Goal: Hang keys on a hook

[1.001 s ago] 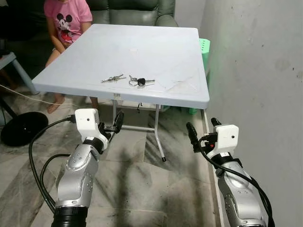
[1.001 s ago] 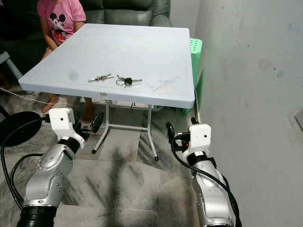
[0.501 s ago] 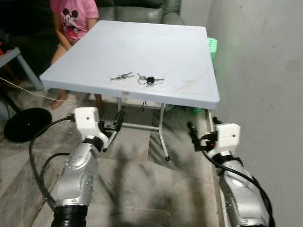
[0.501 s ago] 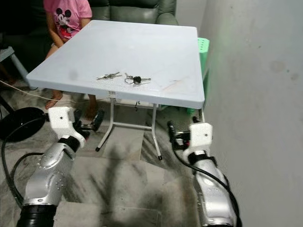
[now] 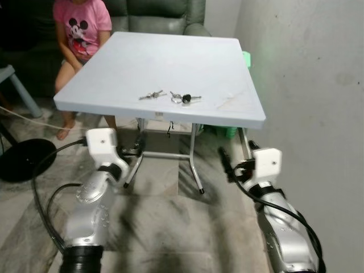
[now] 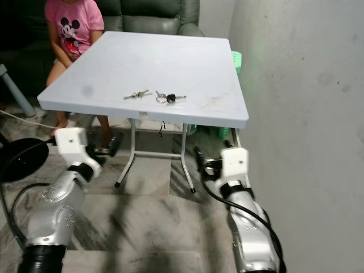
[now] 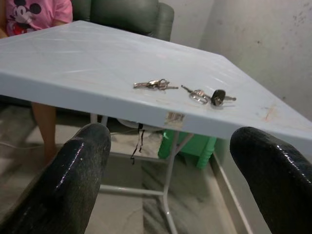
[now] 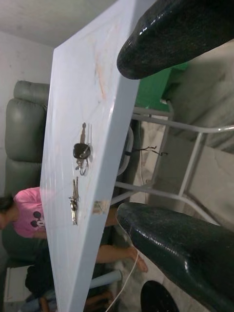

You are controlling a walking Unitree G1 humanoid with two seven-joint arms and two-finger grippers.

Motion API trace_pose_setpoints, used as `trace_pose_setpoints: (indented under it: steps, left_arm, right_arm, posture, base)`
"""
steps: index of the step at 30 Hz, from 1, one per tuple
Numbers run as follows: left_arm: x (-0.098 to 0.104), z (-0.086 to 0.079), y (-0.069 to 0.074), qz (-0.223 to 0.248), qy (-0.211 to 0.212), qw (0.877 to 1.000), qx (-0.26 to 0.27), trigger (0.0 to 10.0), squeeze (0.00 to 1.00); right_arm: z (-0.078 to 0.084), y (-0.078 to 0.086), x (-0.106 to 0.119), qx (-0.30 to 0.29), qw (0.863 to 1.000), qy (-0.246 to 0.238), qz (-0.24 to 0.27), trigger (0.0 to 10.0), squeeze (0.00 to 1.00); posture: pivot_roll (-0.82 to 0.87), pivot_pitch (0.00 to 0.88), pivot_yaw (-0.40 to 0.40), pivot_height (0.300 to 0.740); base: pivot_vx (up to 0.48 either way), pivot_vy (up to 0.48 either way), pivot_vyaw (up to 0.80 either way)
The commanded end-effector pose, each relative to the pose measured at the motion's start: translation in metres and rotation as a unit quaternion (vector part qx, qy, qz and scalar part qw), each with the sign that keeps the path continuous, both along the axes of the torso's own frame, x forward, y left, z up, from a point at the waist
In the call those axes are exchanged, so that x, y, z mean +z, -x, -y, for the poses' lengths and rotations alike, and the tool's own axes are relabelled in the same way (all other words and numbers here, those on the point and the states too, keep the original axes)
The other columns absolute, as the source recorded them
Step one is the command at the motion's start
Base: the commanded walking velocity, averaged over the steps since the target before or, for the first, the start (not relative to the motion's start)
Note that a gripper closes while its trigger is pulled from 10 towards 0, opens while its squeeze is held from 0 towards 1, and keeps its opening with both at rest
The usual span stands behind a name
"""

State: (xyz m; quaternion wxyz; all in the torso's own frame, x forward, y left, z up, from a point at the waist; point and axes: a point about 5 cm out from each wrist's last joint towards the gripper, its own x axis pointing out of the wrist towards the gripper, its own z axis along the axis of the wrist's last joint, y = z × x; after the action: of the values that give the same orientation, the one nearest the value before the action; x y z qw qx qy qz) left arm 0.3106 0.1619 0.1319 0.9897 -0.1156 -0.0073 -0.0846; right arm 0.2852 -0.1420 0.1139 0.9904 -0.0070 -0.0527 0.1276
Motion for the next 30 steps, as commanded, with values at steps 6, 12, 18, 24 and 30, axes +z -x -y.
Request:
trace_pose_setpoints:
  steps: [6, 12, 18, 24, 30]
  left_arm:
    - [-0.0015, 0.0080, 0.0009, -0.002, 0.002, 1.000, -0.013, 10.0, 0.00]
    - [-0.0015, 0.0091, 0.0007, 0.000, 0.004, 1.000, -0.012, 10.0, 0.00]
    - [-0.0034, 0.0113, 0.0009, -0.006, 0.007, 1.000, -0.011, 10.0, 0.00]
    - [-0.0075, 0.0156, 0.0022, -0.013, -0.007, 1.000, -0.018, 10.0, 0.00]
    - [-0.0080, 0.0166, 0.0031, -0.013, -0.006, 1.000, -0.018, 10.0, 0.00]
  right_arm:
    - [0.0079, 0.0026, 0.0001, -0.006, 1.000, 0.004, -0.001, 10.0, 0.00]
    - [0.0071, 0.0028, -0.0001, -0.002, 1.000, 0.006, -0.003, 10.0, 0.00]
    - [0.0068, 0.0031, -0.0002, 0.003, 1.000, 0.007, -0.004, 10.0, 0.00]
    - [0.0072, 0.0025, -0.0006, 0.005, 1.000, 0.009, -0.006, 10.0, 0.00]
    - [0.0070, 0.0024, 0.0002, 0.006, 1.000, 0.010, -0.005, 10.0, 0.00]
  posture:
    - [0.00, 0.016, -0.021, 0.740]
    - [-0.01, 0.004, -0.028, 0.740]
    - [-0.01, 0.000, -0.031, 0.740]
    - [-0.01, 0.000, -0.034, 0.740]
    - [0.00, 0.000, -0.037, 0.740]
  base:
    - [0.000, 0.473, 0.00]
    - [0.000, 0.394, 0.00]
    - [0.000, 0.000, 0.00]
    - [0.000, 0.000, 0.00]
    - [0.000, 0.000, 0.00]
